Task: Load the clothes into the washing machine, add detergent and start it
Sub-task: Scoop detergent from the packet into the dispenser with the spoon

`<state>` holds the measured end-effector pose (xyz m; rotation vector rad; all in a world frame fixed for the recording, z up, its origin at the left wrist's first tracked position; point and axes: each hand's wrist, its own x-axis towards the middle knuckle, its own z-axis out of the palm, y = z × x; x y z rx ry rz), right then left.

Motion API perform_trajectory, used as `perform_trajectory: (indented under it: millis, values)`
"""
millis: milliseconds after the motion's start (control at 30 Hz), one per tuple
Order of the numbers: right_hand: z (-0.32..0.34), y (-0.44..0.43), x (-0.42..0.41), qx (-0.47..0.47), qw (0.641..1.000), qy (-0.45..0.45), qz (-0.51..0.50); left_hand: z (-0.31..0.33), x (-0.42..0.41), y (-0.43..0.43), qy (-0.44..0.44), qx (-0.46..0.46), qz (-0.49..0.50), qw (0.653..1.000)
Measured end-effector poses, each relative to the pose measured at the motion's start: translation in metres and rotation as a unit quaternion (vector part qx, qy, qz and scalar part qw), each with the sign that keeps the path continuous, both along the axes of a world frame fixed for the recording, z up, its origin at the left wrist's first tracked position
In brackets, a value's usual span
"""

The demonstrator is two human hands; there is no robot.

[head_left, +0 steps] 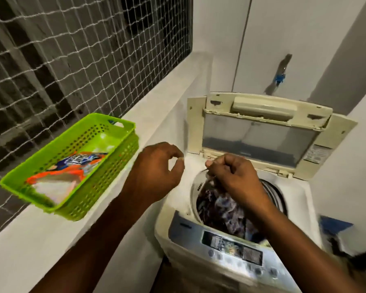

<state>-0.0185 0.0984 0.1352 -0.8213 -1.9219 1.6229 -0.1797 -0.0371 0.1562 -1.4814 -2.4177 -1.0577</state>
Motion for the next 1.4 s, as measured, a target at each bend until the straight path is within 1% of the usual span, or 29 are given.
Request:
perform_trajectory:
  millis: [67, 167, 267, 367, 433, 567, 667, 767, 867, 933, 1033, 1100, 1200, 1267, 1333, 1400]
  values:
    - [-0.022, 0.026, 0.018, 0.007, 1.000, -0.020, -0.013, -0.018, 0.008, 0.020, -0.031, -0.016, 0.000, 0.999]
    - [-0.057, 0.064, 0.046, -0.017, 0.999, -0.034, -0.028, -0.055, 0.021, 0.052, -0.088, -0.042, -0.006, 0.995]
    - [-0.088, 0.092, 0.067, -0.014, 0.997, -0.072, -0.033, -0.093, 0.032, 0.075, -0.135, -0.075, 0.006, 0.988]
    - [-0.116, 0.117, 0.086, -0.048, 0.994, -0.091, -0.046, -0.122, 0.043, 0.094, -0.177, -0.116, 0.009, 0.977]
    - [-0.126, 0.128, 0.094, -0.068, 0.992, -0.094, -0.048, -0.134, 0.050, 0.103, -0.205, -0.135, 0.011, 0.969]
    - [-0.147, 0.147, 0.099, -0.082, 0.987, -0.119, -0.066, -0.148, 0.056, 0.126, -0.231, -0.188, 0.018, 0.955]
    - [-0.163, 0.160, 0.094, -0.102, 0.984, -0.124, -0.083, -0.155, 0.058, 0.145, -0.247, -0.205, 0.009, 0.947]
    - [-0.176, 0.168, 0.086, -0.099, 0.982, -0.134, -0.094, -0.166, 0.053, 0.165, -0.263, -0.221, 0.003, 0.939]
    - [-0.193, 0.176, 0.078, -0.103, 0.975, -0.161, -0.109, -0.182, 0.044, 0.184, -0.292, -0.230, -0.001, 0.928]
    - [-0.207, 0.180, 0.071, -0.116, 0.971, -0.175, -0.116, -0.195, 0.036, 0.195, -0.321, -0.245, 0.002, 0.915]
    - [-0.227, 0.190, 0.062, -0.136, 0.966, -0.190, -0.114, -0.217, 0.027, 0.212, -0.354, -0.295, -0.007, 0.887]
    - [-0.239, 0.196, 0.055, -0.171, 0.961, -0.184, -0.115, -0.229, 0.023, 0.222, -0.392, -0.311, -0.008, 0.866]
    - [-0.263, 0.205, 0.048, -0.212, 0.957, -0.164, -0.107, -0.263, 0.011, 0.233, -0.495, -0.284, 0.018, 0.821]
    - [-0.262, 0.203, 0.043, -0.231, 0.952, -0.164, -0.114, -0.295, 0.001, 0.238, -0.547, -0.255, 0.031, 0.797]
    - [-0.257, 0.199, 0.039, -0.221, 0.956, -0.160, -0.111, -0.306, 0.001, 0.240, -0.570, -0.246, 0.026, 0.784]
    - [-0.248, 0.195, 0.036, -0.214, 0.956, -0.156, -0.127, -0.295, 0.010, 0.242, -0.583, -0.237, 0.007, 0.777]
